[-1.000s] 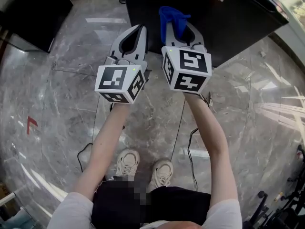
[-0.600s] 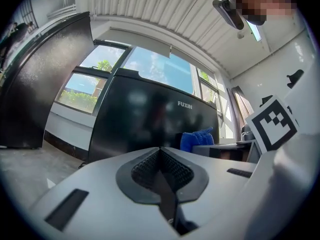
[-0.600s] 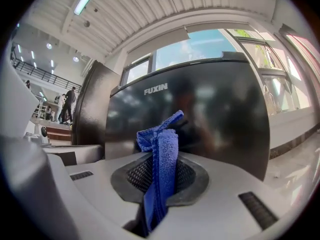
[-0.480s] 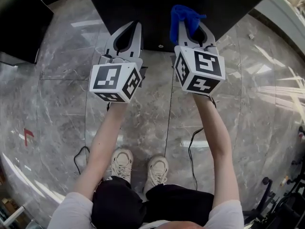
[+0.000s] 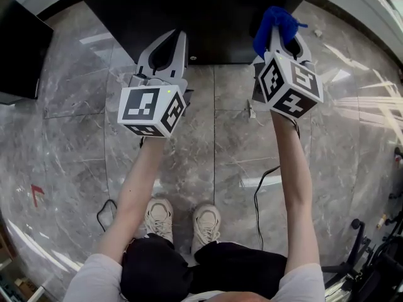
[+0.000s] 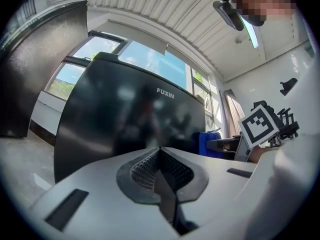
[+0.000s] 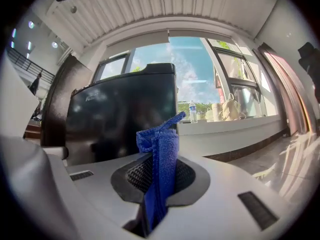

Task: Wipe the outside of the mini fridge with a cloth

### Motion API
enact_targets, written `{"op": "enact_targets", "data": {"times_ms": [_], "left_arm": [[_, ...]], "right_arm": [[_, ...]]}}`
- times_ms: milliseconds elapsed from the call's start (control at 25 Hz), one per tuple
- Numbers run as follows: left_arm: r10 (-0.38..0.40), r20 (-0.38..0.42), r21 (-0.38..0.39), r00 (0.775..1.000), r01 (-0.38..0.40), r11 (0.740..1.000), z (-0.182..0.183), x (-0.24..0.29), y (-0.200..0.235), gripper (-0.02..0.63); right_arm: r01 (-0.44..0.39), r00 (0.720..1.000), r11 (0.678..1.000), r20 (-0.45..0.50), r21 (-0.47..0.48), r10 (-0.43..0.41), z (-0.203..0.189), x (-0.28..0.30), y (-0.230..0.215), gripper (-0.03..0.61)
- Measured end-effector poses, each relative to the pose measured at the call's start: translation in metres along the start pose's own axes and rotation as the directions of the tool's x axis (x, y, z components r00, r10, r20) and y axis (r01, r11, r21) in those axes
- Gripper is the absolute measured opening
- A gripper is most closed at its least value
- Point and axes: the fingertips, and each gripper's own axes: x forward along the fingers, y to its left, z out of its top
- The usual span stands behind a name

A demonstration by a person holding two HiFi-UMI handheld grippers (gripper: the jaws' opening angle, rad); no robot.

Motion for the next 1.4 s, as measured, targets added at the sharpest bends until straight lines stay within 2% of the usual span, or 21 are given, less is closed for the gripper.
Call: {"op": "enact_targets", "data": {"times_ms": [200,400,720,880,960,1080,1280,1400], "left_arm": [[-0.005,0.003,-0.006,1.000,0.005,1.000,-0.002,0.004,-0.003,0.005],[-0.018,0.003,-0.003,1.000,0.018,1.000,-0.002,0.005,-0.008,0.005],[0.002,0.028,-0.020,1.000,-0.001,1.000,0.009,-0.005,0.006,0.005],[0.014,0.049,-0.018,0.999,-0.013,1.000,0.021,-0.013,0.015,0.005],[0.029,0.054,-0.010,0.998,-0.028,1.000,0.027,-0.021,0.025,0.005],[0.078,0.060,0.021,0.995,-0.079,0.997,0.037,-0.039,0.051,0.005],[0.165,0.086,0.091,0.983,-0.173,0.981,0.056,-0.066,0.104,0.005],[0.228,0.122,0.080,0.966,-0.239,0.968,0.059,-0.092,0.147,0.005]], "right_arm": [[0.075,0.997,0.997,0.004,-0.001,-0.075,0.004,-0.001,-0.036,0.061],[0.114,0.993,0.993,-0.017,0.011,-0.114,0.000,0.002,-0.052,0.061],[0.084,0.996,0.996,-0.028,-0.010,-0.084,0.006,-0.011,-0.040,0.062],[0.047,0.999,0.998,0.008,0.049,-0.047,0.029,-0.021,-0.020,0.061],[0.012,1.000,0.995,0.019,0.099,-0.013,0.034,-0.028,0.003,0.061],[-0.109,0.994,0.984,0.028,0.143,0.106,0.030,-0.037,0.067,0.061],[-0.317,0.945,0.948,0.081,0.003,0.316,0.018,-0.037,0.194,0.061],[-0.391,0.919,0.920,0.076,0.041,0.387,-0.006,-0.024,0.264,0.061]]}}
